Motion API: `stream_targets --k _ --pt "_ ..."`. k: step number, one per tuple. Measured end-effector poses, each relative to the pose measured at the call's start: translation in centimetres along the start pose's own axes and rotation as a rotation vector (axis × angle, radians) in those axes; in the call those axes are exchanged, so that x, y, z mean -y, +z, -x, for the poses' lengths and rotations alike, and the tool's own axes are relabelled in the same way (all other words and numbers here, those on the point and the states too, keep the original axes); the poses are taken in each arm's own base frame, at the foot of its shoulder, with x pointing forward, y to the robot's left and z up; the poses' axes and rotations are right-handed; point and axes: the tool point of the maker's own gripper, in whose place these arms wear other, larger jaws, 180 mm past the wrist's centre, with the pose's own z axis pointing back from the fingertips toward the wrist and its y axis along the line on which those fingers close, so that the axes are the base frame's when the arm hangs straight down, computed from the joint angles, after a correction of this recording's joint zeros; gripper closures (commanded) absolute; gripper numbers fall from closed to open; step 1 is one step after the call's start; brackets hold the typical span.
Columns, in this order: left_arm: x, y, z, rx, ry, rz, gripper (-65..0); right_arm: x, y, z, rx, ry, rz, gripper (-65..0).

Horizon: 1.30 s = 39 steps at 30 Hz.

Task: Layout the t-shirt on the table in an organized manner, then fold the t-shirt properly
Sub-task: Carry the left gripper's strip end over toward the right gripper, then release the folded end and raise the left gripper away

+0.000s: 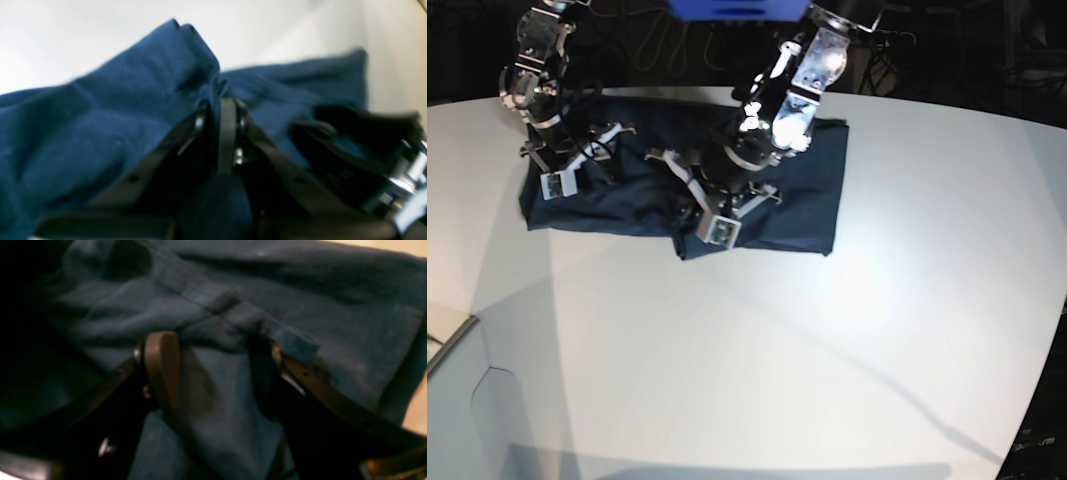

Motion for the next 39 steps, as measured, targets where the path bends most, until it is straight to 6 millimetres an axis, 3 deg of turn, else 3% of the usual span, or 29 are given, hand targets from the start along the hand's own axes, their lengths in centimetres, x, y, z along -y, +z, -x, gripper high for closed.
stream_targets --k 3,10,21,23,28,32,37,39 --pt "1.2 0.0 0.4 -0.012 -0.026 0.032 -0.2 0.0 0.0 0.0 0.0 0.0 0.0 -34.0" --pt "1.0 -0.4 -0.8 0.009 -0.047 0.033 -0.1 0.0 0.0 0.0 0.0 0.0 0.0 -34.0" --pt "0.7 -0.7 1.0 -0.039 -0.042 0.028 -0.7 0.1 -0.2 -0.3 -0.002 0.007 0.001 -34.0" --pt "0.9 -0.8 1.4 -0.051 -0.046 0.033 -4.6 0.1 -0.2 -0.3 -0.002 0.007 0.001 -34.0" --pt "3.5 -0.6 2.5 -0.076 -0.121 0.106 -26.6 0.1 -0.2 -0.3 -0.002 0.007 0.001 -34.0" --pt "4.2 0.2 3.9 -0.11 -0.208 0.144 -38.3 0.1 -0.2 -0.3 -0.002 0.007 0.001 -34.0" --pt "4.4 2.2 0.0 0.01 -0.267 0.171 -39.5 0.1 -0.2 -0.3 -0.002 0.008 0.001 -34.0" --pt "3.4 3.6 -1.4 0.054 -0.272 0.152 -39.7 0.1 -0.2 -0.3 -0.003 0.008 0.001 -34.0"
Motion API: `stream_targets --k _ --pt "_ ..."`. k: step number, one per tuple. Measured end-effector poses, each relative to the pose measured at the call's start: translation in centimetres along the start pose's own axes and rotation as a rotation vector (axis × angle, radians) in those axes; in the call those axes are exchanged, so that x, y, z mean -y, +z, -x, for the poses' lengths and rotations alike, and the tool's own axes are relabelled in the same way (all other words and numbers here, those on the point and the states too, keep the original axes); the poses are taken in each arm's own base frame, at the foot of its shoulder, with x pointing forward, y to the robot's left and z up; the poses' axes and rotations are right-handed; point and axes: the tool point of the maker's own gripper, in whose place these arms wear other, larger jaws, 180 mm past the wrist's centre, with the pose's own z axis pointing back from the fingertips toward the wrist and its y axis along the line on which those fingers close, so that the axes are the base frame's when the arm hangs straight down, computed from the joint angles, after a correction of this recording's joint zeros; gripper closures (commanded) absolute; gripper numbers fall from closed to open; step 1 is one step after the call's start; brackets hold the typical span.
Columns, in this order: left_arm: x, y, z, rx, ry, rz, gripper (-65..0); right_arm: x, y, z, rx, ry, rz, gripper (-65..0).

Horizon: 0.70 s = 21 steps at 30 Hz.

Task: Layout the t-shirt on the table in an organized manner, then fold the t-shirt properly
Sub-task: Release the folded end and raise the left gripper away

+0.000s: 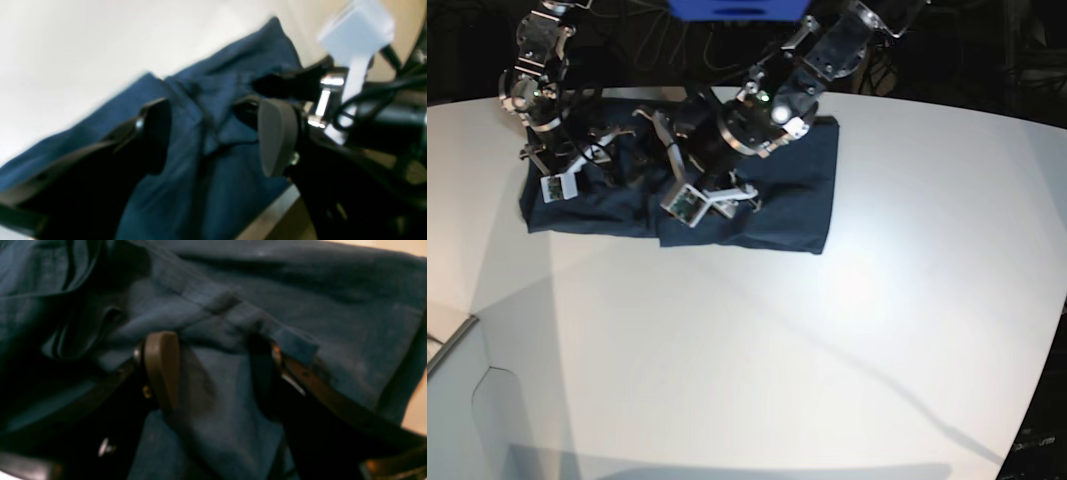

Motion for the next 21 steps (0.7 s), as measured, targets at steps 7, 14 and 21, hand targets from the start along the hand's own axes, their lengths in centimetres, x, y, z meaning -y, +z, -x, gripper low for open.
stream_targets --k 7,14,21 --pt "-7.0 3.5 -2.3 0.096 0.124 -0.153 -39.5 0.1 0.0 0.0 0.0 0.002 0.001 -34.0" --pt "-10.3 3.8 3.6 -0.047 0.193 -0.222 -39.4 0.1 0.0 -0.1 0.002 0.002 0.001 -34.0" --pt "-2.8 0.8 6.9 -0.174 0.102 -0.009 -39.4 0.3 -0.3 -0.6 0.002 0.006 0.007 -34.0"
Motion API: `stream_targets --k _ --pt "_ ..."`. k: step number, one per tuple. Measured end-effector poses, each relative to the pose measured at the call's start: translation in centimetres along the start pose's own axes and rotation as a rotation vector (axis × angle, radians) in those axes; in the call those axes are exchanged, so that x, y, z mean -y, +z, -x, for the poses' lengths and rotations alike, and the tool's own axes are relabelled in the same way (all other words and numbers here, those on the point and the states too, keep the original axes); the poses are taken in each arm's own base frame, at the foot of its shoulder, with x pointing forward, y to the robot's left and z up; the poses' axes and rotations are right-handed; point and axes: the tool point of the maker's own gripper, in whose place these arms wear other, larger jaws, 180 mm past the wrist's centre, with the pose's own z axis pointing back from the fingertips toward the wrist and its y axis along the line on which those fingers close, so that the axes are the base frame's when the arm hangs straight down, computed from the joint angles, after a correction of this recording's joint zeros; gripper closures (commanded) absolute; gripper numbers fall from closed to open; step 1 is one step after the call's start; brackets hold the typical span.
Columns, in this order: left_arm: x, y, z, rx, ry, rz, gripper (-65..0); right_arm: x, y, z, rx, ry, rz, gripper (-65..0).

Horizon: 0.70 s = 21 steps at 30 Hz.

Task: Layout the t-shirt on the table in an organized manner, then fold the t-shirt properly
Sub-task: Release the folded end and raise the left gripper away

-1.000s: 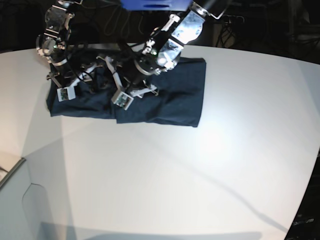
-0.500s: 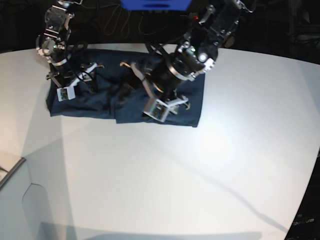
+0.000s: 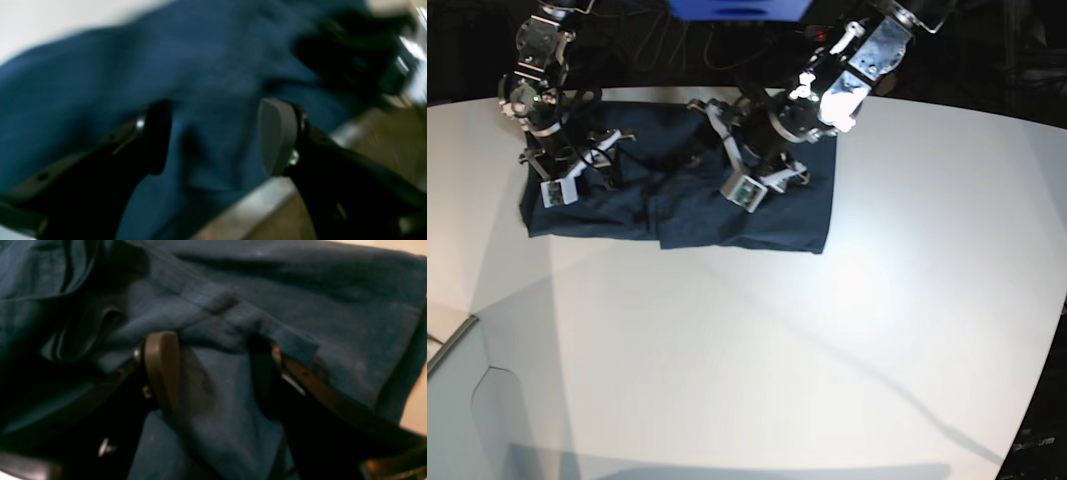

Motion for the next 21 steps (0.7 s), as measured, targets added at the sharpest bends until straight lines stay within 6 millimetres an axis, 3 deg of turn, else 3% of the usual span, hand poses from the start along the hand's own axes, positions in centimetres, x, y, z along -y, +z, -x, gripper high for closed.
stream_targets --k 6,10,17,21 --pt "4.6 -1.6 -0.2 -0.028 -0.151 0.133 -39.4 0.2 0.1 -0.3 0.0 0.007 0.005 -34.0" --pt "5.7 -1.6 0.3 -0.046 -0.174 0.164 -39.4 1.7 1.1 -1.5 0.027 0.021 0.056 -34.2" --pt "5.2 -1.0 -0.9 -0.007 -0.185 0.161 -39.5 4.7 2.3 -2.7 0.066 -0.002 0.142 -34.4" --pt "2.9 0.5 -0.4 -0.022 -0.21 0.124 -39.6 6.5 2.8 -3.4 0.089 -0.016 0.187 -34.5"
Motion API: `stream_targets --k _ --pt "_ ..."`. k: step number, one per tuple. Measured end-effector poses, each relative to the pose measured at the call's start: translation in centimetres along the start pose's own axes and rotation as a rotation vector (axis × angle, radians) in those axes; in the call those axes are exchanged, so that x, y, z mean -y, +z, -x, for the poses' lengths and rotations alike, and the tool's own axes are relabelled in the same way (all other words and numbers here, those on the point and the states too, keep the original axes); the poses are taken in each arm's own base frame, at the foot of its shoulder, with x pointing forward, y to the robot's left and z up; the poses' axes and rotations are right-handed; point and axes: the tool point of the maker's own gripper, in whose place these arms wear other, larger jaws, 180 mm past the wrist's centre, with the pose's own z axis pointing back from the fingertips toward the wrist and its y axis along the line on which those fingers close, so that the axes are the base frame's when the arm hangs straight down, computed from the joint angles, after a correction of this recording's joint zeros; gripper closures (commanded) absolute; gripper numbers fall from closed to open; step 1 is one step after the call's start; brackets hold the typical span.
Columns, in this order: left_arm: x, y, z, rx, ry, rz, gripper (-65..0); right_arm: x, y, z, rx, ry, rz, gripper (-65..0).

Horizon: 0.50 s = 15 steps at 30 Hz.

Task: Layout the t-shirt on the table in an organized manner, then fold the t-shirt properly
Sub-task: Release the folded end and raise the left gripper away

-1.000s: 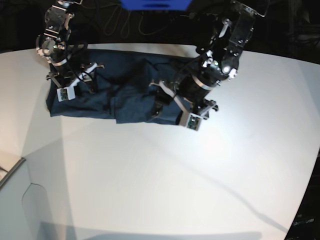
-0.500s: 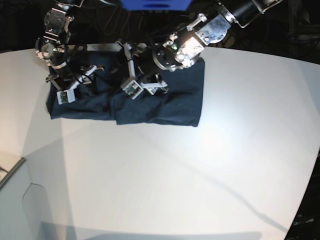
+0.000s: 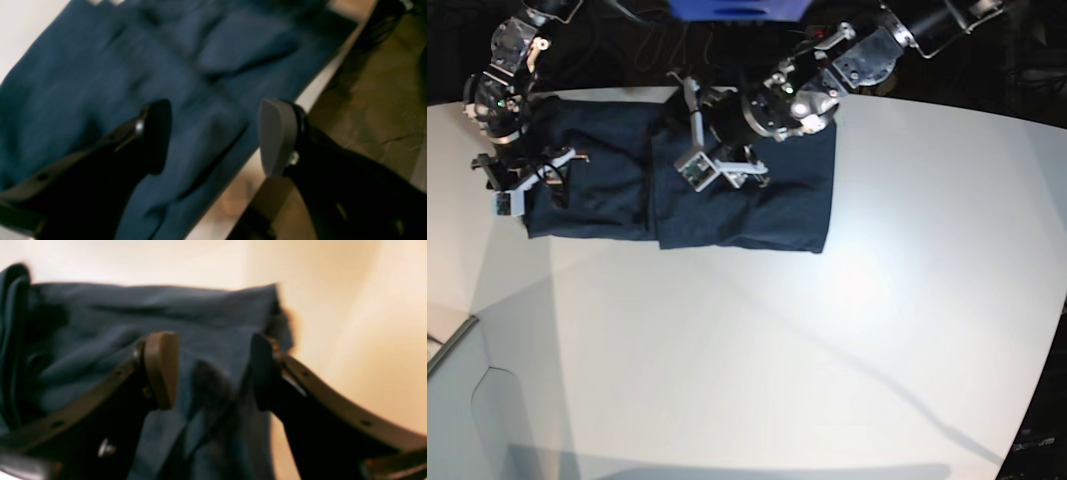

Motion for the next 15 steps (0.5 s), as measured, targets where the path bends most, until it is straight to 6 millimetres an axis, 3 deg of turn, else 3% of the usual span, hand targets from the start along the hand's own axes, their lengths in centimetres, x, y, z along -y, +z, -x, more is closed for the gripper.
stream_targets --k 5,10,15 --pt "-3.7 2.4 -1.8 0.093 0.144 -0.071 -39.7 -0.1 0.0 0.2 -0.007 -0.003 -0.002 -34.5" --pt "-10.5 6.0 -0.7 0.118 0.299 -0.209 -39.7 1.3 0.5 0.5 -0.009 -0.02 0.039 -35.1" --pt "-14.2 8.9 0.6 0.141 0.403 -0.299 -39.7 1.8 0.7 0.8 -0.017 -0.023 0.062 -39.4"
